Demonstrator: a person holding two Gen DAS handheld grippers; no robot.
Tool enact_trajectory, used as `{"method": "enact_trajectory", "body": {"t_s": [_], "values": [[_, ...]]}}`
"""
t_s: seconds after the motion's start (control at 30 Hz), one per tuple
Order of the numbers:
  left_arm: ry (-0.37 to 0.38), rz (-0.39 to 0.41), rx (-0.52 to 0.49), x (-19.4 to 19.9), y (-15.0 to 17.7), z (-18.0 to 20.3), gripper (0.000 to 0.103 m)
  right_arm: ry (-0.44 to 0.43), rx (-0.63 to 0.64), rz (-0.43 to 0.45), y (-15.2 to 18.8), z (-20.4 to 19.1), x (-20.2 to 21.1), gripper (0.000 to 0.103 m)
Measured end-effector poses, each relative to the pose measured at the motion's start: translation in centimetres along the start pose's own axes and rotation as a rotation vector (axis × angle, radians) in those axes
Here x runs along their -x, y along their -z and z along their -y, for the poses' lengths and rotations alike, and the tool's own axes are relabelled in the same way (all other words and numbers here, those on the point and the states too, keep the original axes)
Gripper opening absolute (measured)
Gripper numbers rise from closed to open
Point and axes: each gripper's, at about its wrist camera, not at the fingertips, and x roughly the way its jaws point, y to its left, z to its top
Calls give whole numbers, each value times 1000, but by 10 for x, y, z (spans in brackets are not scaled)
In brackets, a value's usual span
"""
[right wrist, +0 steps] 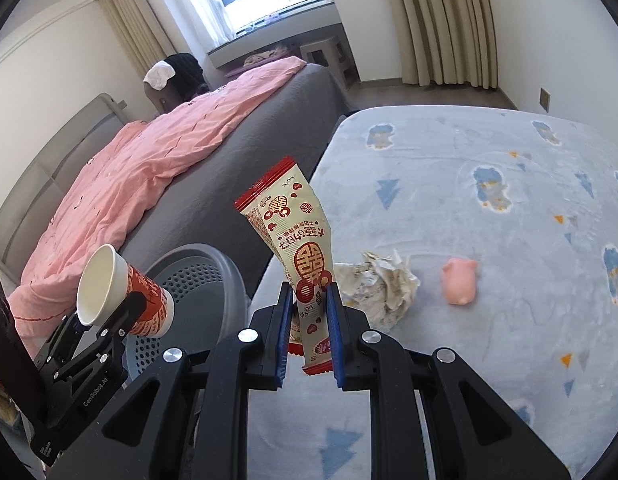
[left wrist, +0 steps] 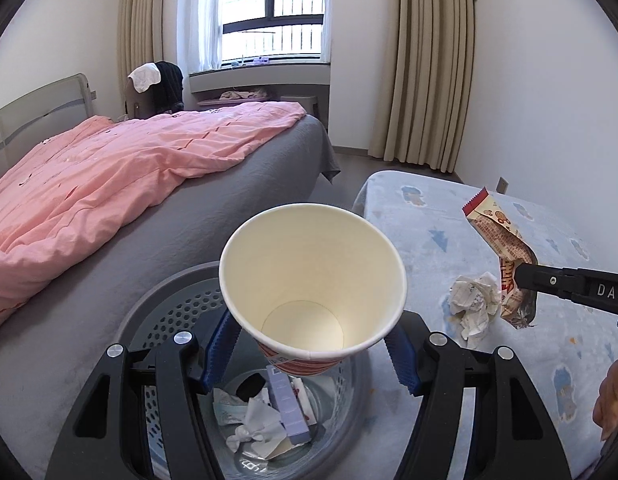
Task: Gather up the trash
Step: 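Carry the paper cup and wrapper over the wastebasket with both grippers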
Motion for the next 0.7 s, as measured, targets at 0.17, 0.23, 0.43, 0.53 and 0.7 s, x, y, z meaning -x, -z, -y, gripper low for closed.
{"method": "enact_trajectory", "body": {"t_s": [0.17,0.23,0.43,0.53,0.7], "values": [[-39,-15,33,3,3,-25,63,-50,25,-18,4,-28,-7,17],[-54,-23,48,4,4,-35,63,-64,30,-20,4,-37,-9,17],[-95,-44,79,6,10,-54,63,-103,50,-22,5,-60,-14,17],[-112,-55,87,4,11,-61,63,-120,61,-24,4,-70,-18,17],[-134,-64,99,6,16,-70,63,-144,78,-40,5,-83,-27,17]]}}
